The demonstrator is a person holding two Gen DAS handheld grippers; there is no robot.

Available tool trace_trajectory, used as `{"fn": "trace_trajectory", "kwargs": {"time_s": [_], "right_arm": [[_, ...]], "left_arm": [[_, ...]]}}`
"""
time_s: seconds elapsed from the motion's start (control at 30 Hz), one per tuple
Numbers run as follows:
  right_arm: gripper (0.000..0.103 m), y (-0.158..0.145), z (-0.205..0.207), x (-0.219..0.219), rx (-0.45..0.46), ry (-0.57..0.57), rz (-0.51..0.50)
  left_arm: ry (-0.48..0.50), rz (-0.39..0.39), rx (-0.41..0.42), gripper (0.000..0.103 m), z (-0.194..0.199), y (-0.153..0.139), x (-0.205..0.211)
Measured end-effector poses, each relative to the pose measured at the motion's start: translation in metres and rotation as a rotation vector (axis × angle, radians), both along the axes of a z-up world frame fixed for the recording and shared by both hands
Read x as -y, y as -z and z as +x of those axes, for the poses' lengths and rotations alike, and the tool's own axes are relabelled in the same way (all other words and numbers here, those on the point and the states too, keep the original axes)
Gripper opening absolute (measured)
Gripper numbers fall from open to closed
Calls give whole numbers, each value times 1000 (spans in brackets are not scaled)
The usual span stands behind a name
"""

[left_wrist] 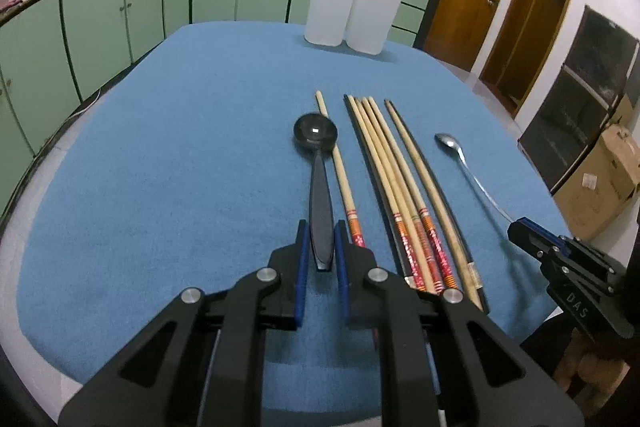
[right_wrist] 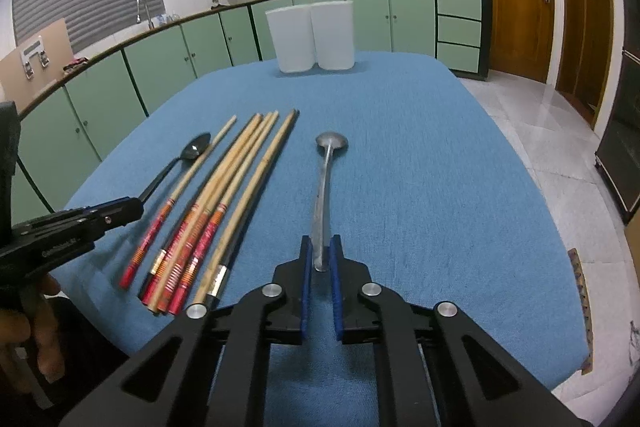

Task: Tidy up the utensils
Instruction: 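Lift the black spoon with the left tool while the right tool grasps the silver spoon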

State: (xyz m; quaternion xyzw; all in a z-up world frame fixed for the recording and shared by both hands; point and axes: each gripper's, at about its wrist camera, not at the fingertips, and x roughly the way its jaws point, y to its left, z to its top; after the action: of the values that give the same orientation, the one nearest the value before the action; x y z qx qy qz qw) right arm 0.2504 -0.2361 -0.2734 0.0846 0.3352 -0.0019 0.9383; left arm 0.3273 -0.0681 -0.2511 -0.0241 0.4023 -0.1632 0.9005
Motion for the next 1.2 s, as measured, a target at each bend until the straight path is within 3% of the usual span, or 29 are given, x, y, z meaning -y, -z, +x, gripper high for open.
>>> {"fn": "trace_trajectory", "kwargs": {"time_s": [0.33, 0.7, 0.77, 0.87, 0.9, 1.2], "right_arm": [[9, -54, 3, 3, 93, -18, -24], [7, -100, 53, 18, 8, -114, -25], [1, -107, 62, 20, -5, -132, -22], [1, -117, 75, 20, -17, -152, -38], [1, -119, 77, 20, -18, -159, -40], [1, -127, 74, 20, 9, -171, -34]], "left_arm": [[-6, -26, 63, 12, 1, -46, -10], [53, -31, 84, 11, 46, -84, -12], [67, -21, 94, 11, 55, -92, -10], [81, -32, 105, 8, 63, -102, -9], [85, -32, 109, 4, 65, -104, -8], [93, -62, 127, 1, 76, -115, -7]]}}
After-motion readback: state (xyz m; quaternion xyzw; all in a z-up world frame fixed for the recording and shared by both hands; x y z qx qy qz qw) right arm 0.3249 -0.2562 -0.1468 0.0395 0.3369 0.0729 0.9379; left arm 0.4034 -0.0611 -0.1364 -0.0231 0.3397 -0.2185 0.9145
